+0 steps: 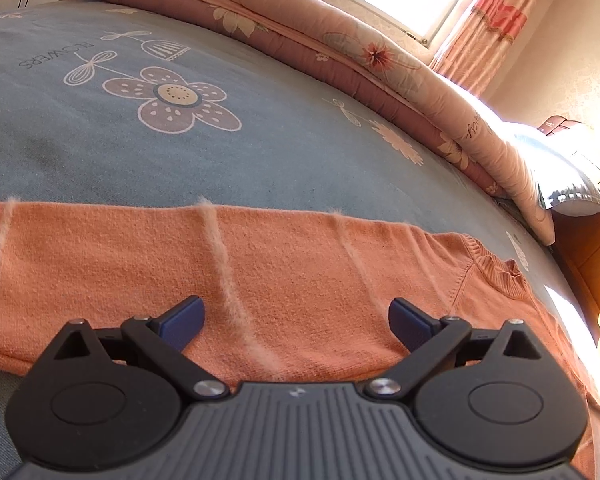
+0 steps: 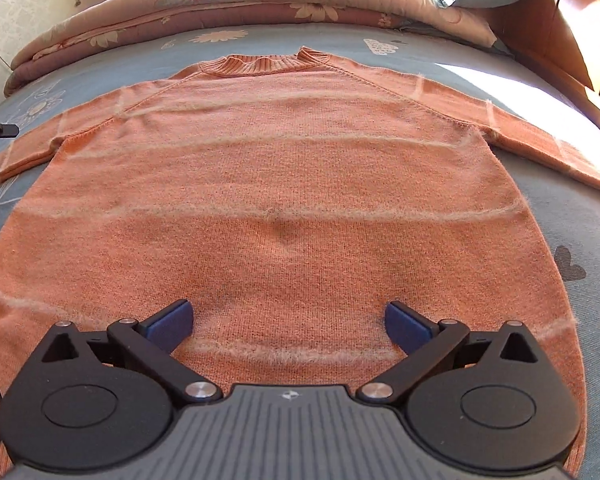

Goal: Fold clothes

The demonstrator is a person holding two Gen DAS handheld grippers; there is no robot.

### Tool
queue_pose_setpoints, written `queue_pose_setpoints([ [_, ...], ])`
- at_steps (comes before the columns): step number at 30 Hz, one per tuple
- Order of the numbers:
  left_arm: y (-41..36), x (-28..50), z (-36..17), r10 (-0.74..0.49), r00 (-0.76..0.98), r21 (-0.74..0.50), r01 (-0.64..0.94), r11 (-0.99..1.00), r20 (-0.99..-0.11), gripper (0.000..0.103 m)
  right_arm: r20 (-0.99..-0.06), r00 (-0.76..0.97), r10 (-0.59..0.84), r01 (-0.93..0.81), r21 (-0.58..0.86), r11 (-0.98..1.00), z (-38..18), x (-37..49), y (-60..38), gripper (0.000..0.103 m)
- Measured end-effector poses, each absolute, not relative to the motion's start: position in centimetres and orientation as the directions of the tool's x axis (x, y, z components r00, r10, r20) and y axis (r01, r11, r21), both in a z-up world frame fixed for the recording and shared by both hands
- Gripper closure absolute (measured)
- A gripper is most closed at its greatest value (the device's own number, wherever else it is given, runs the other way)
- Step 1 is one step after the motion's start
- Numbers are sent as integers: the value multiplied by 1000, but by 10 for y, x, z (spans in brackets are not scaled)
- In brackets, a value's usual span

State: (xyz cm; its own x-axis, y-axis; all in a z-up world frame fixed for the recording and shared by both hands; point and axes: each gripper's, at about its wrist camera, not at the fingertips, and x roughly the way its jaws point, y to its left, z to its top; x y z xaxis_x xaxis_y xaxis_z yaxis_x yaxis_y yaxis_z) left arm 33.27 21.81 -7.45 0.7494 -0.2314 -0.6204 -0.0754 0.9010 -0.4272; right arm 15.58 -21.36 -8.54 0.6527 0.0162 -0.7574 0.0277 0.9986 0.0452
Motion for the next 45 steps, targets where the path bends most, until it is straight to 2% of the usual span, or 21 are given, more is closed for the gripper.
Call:
queue_pose_setpoints([
  [5,204,325,-61,-205,749,-374,-61,925,-630,5,-748,663,27,32,64,997,-80,146,-219,0],
  [8,182,307,-46,-248,760,-353,25,935,-601,5,-736,675,43,39,95,995,-71,134,-228,0],
  [15,106,245,-24,-356,714,-321,192,927,-603,5,-683,730,29,73,120,990,-35,92,-268,0],
  [19,62,209,-11,-415,678,-303,285,909,-607,4,-642,762,86,15,149,989,-32,69,-289,0],
  [24,15,165,-39,-456,590,-282,368,886,-666,4,-633,760,146,-68,146,987,-57,56,-298,0],
  [29,-3,137,-69,-440,543,-286,347,893,-715,4,-652,740,162,-82,152,985,-88,61,-292,0],
  [34,6,125,-75,-434,581,-323,291,901,-688,1,-595,788,157,-41,204,978,-99,49,-298,0],
  [37,4,123,-76,-429,592,-310,297,903,-682,1,-608,780,149,-66,157,985,-100,48,-294,0],
  [41,-8,119,-78,-392,602,-223,338,915,-696,1,-653,753,81,-57,57,997,-89,57,-281,0],
  [45,-7,118,-78,-391,613,-229,328,917,-686,1,-587,809,8,0,13,1000,-63,90,-278,0],
])
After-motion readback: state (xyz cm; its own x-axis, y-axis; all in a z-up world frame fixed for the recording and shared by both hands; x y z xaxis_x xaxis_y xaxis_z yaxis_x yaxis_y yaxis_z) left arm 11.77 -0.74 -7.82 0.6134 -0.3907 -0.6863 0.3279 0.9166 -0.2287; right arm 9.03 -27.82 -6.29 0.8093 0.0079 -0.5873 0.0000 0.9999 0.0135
